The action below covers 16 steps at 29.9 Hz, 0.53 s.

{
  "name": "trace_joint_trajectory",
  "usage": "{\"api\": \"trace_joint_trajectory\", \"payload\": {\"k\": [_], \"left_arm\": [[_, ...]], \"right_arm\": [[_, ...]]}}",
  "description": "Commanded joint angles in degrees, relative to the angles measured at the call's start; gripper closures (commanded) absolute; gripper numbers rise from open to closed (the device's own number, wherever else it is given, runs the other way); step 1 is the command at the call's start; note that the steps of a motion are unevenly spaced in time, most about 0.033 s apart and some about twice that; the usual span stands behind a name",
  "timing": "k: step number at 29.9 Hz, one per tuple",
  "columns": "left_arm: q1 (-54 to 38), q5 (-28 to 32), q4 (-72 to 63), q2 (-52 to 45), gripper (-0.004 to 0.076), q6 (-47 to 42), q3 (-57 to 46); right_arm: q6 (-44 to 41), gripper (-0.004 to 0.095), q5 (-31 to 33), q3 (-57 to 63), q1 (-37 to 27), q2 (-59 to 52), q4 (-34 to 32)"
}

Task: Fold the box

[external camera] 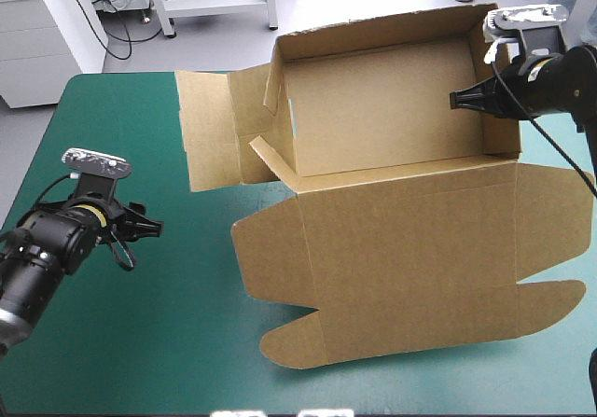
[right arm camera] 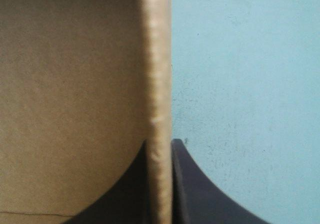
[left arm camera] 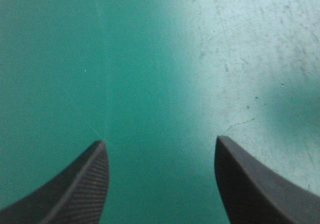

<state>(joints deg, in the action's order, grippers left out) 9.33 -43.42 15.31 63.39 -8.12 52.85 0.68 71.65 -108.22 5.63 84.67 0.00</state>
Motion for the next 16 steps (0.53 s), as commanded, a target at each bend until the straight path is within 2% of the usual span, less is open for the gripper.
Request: {"api": "trace_joint_trajectory", "payload": {"k": [1, 4, 7, 12, 16], "left_arm": [[-8.5, 6.5, -13.3, 2.8, 0.0282, 11.1, 3.3], [-14.4, 8.6, -32.3, 6.6, 0.0282, 25.6, 3.8], [-17.7, 8.2, -53.4, 11.0, 0.0282, 41.7, 3.8], [-18.0, 6.3, -75.9, 19.1, 0.0282, 55.0, 4.1], [-17.5, 2.3, -87.0, 23.5, 0.0282, 63.7, 5.1]], "right_arm": [[-0.2, 0.0926, 0.1, -1.6, -0.4, -2.1, 0.9], [-0.2, 0.0926, 0.1, -1.6, -0.4, -2.1, 0.9], [-0.2, 0.0926, 0.1, -1.6, -0.4, -2.1, 1.0], [-0.2, 0.0926, 0.1, -1.6, -0.4, -2.1, 2.3], [1.1, 0.0926, 0.1, -1.6, -0.4, -2.1, 6.2]]}}
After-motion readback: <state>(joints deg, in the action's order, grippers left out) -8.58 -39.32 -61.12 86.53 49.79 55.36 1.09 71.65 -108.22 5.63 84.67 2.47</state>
